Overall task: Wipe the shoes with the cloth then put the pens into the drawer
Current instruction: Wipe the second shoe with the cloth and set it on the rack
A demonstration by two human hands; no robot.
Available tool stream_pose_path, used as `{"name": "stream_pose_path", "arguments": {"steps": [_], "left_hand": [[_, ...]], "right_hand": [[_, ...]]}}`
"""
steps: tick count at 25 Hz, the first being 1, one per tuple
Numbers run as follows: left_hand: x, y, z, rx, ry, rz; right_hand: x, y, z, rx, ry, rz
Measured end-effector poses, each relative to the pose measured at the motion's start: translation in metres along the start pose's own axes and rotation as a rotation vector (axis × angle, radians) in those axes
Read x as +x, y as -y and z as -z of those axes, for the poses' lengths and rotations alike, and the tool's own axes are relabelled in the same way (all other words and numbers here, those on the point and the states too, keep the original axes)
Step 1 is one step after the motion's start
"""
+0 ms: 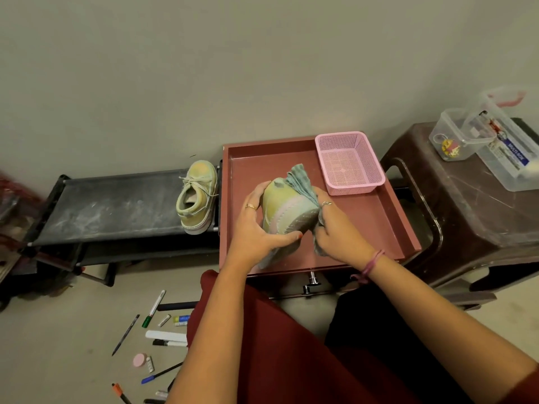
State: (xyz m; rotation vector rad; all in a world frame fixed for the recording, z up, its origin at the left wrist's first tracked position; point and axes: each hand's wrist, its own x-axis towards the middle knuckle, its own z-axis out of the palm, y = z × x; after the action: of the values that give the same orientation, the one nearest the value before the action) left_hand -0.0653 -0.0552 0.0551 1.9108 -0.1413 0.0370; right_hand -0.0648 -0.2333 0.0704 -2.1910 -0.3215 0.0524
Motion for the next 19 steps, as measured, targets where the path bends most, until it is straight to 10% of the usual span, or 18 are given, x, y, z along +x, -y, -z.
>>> {"name": "stream_pose_path", "arguments": {"steps": [7,19], "left_hand": [[-0.003,-0.001,-0.014,-0.233,0.063,0.107],[-0.001,0.011,0.002,-0.207,0.161,0.085]], "right_hand": [[-0.018,0.023,0.004,-0.785,-0.115,0.558],[-0.001,-0.03,0.002,0.135,0.252,-0.122]]}}
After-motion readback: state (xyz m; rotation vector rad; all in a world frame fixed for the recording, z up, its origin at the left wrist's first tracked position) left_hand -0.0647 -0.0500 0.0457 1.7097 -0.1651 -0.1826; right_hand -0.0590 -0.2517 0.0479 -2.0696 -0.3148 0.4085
